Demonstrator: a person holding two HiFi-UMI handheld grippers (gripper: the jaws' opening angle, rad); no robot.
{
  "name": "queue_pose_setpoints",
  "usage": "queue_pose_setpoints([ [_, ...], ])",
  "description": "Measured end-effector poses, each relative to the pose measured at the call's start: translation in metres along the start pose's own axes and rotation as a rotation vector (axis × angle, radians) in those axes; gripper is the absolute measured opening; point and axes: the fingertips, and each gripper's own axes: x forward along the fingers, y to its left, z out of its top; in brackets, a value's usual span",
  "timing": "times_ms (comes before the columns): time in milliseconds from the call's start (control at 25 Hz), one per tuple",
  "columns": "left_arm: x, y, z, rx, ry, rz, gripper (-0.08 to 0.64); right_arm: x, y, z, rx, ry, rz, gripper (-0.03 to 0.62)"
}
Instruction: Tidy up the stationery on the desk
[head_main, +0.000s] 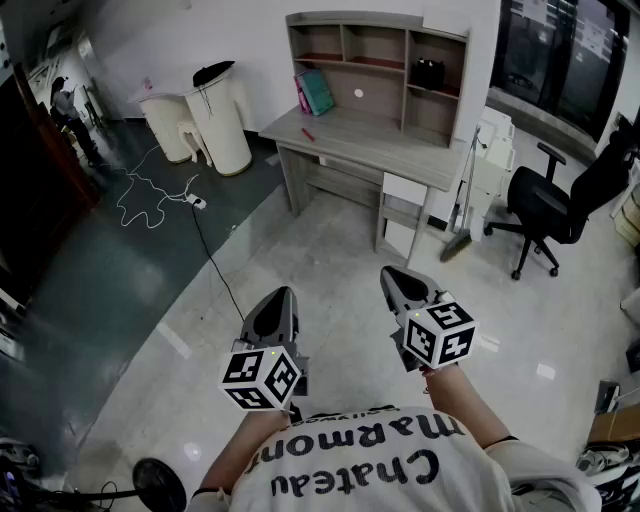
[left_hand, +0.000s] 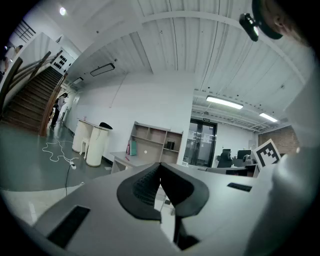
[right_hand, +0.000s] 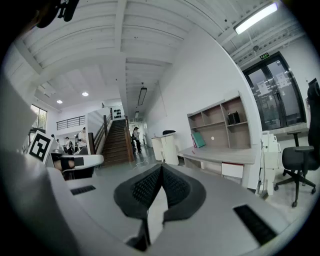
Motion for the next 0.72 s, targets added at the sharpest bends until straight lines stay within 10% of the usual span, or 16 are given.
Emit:
queue_pose_setpoints([
  [720, -0.008, 0.013, 0.001, -0.057, -0.004, 0.006, 0.015, 0.008, 0.011, -0.011, 0.053, 0.031, 0.047, 0.014],
])
